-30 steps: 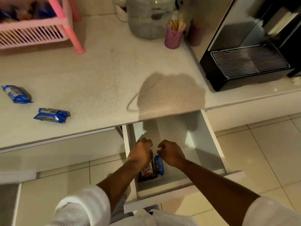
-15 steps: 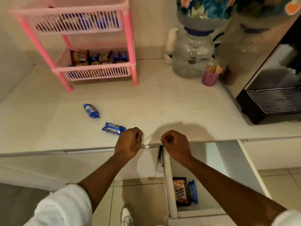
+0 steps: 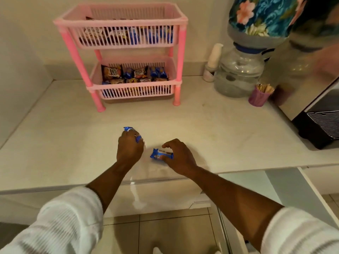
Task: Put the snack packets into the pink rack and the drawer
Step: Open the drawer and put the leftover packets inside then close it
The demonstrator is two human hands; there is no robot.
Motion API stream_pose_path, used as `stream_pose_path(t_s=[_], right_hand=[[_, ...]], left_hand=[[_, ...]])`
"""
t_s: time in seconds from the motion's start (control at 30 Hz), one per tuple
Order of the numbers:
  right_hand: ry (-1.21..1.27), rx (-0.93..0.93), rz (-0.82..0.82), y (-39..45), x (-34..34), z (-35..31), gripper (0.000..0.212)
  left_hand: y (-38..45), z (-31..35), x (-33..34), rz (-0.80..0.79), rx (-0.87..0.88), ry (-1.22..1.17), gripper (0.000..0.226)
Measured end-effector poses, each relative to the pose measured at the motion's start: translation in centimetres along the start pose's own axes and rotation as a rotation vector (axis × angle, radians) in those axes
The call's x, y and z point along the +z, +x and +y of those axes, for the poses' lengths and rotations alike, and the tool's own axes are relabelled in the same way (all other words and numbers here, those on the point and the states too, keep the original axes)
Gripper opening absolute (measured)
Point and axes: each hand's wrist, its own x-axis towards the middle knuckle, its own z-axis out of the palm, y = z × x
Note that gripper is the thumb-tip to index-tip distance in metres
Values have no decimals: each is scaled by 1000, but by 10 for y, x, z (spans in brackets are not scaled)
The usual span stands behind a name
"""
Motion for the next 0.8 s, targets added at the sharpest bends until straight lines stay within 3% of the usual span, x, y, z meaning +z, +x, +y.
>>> stream_pose_path(t_s=[0.2,0.37,0.57,0.8], right_hand=[[-146,11,-77,7,11,-11,54],[-182,11,-101,2,7,-9,53],[-148,62,-102,-2,7,-10,51],[191,281,-37,-7,2,-10,57]], left_hand=[[43,-24,0,63,-373,-152,53],[52,-28,10,-44,-477,-170,72],[51,-22,12,-113,-543,-237,71],[54,-21,15,-159,-586,-292,65]])
